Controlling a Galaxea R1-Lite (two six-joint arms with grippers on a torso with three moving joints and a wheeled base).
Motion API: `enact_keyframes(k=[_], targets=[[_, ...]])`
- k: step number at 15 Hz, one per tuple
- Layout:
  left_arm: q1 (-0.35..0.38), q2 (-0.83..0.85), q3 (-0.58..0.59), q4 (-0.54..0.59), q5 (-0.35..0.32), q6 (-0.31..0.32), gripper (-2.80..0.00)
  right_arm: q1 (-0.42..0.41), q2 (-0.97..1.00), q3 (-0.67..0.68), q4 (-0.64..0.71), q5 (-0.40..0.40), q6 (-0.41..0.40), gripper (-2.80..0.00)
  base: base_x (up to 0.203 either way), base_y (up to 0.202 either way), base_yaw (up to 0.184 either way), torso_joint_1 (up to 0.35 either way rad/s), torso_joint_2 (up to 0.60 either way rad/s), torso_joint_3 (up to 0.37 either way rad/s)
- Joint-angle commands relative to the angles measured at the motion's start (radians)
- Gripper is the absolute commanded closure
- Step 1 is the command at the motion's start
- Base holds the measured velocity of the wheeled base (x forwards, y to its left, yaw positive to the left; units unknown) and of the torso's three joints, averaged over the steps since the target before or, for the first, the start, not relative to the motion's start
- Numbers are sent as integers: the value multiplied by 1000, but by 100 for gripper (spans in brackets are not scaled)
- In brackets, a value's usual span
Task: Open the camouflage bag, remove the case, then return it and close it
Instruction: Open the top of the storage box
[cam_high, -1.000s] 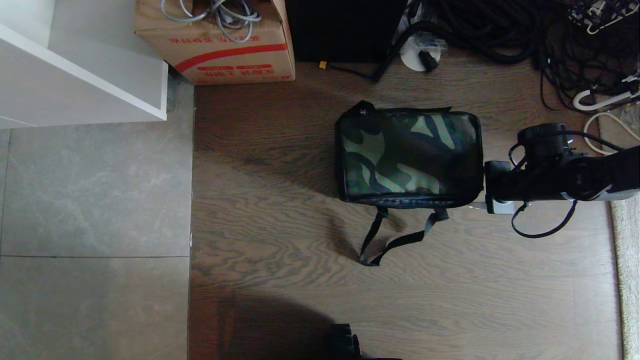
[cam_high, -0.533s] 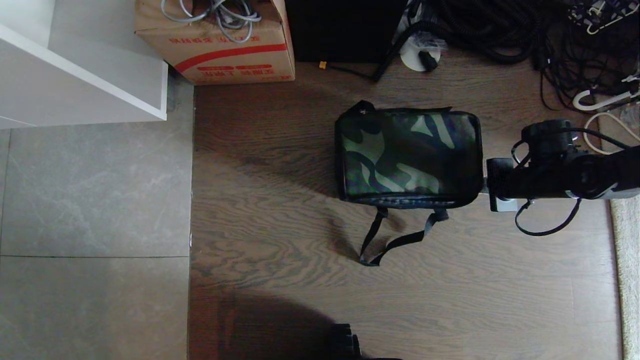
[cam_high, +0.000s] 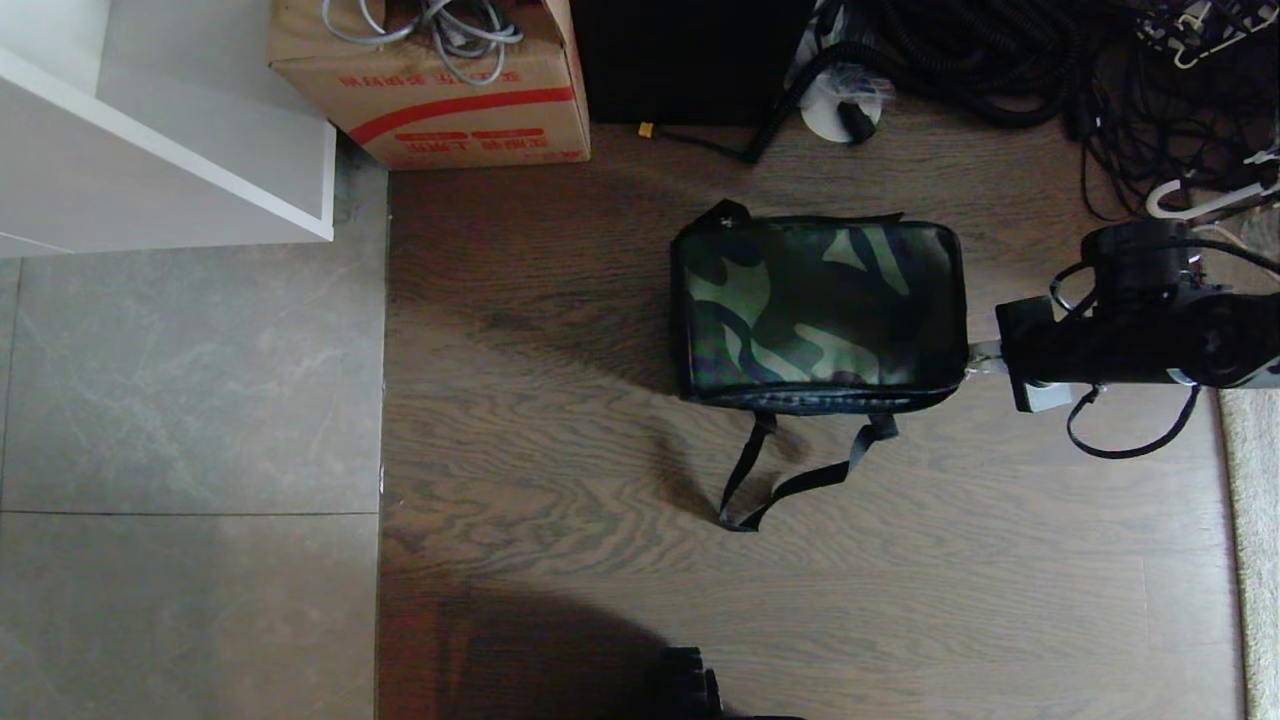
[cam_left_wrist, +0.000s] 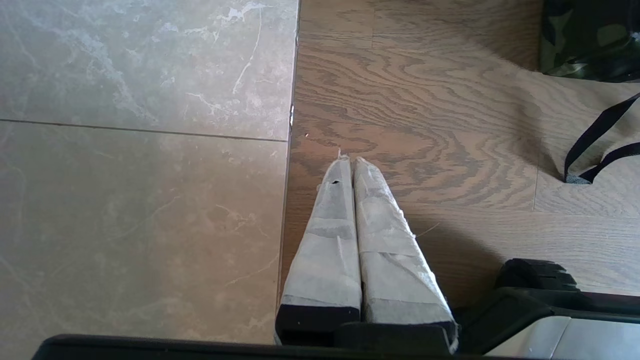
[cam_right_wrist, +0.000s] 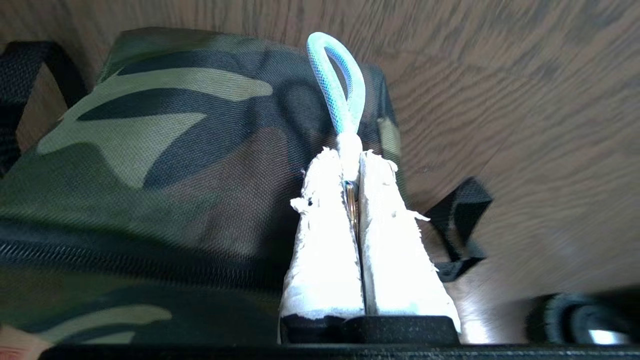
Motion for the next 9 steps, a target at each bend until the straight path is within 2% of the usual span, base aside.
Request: enact_keyframes(k=[1, 5, 7, 9], targets=[[0, 0, 9, -1, 1, -1, 0, -9, -22, -7, -2, 2, -12, 0, 0, 0, 0, 0, 0, 0], [0, 0, 9, -1, 1, -1, 0, -22, -40, -11, -5, 0, -131, 0, 0, 0, 0, 0, 0, 0], [0, 0, 9, -1, 1, -1, 0, -21, -46, 0, -41, 4, -179, 0, 0, 0, 0, 0, 0, 0], [0, 0, 9, -1, 1, -1, 0, -20, -45, 12, -72, 10, -260, 0, 0, 0, 0, 0, 0, 0]])
